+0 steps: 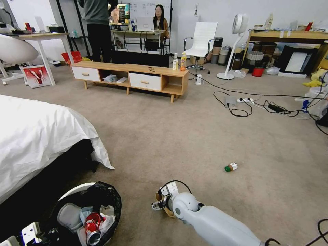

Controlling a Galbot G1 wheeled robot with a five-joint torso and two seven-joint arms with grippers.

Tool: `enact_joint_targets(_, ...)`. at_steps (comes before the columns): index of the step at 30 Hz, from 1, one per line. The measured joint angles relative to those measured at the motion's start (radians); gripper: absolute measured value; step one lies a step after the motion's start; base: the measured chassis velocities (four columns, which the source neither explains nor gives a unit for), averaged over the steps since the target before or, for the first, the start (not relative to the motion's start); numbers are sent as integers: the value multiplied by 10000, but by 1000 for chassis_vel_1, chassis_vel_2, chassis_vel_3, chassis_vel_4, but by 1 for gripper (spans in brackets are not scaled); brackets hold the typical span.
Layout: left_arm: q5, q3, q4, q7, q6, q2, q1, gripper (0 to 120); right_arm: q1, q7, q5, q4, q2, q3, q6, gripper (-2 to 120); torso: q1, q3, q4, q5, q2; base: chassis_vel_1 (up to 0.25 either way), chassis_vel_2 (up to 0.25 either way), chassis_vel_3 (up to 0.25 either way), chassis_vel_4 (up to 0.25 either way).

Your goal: Pick up the trash bin and place the garbage on the floor into it.

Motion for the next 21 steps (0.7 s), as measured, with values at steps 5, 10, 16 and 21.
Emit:
enact_joint_targets(5,5,-8,-24,18,0,9,62,1,-43,-201,-245,-494,148,18,124,99,0,0,0,-1,0,0,0,0,0)
enact_joint_targets(10,24,-11,-25,33,0,9,88,1,-94,-332,-450,-805,173,58,216,98,0,0,-1,0,0,0,0,0,0)
enact_joint_targets(16,47,8,0,41,0,-24,53,1,-123,-697,-869,-1569,310,70,431,98,0,0,-1,0,0,0,0,0,0)
enact_joint_targets(21,84,12,35,68,0,-55,60,1,-123,-967,-1188,-2104,432,101,643,96,0,0,-1,1,0,0,0,0,0)
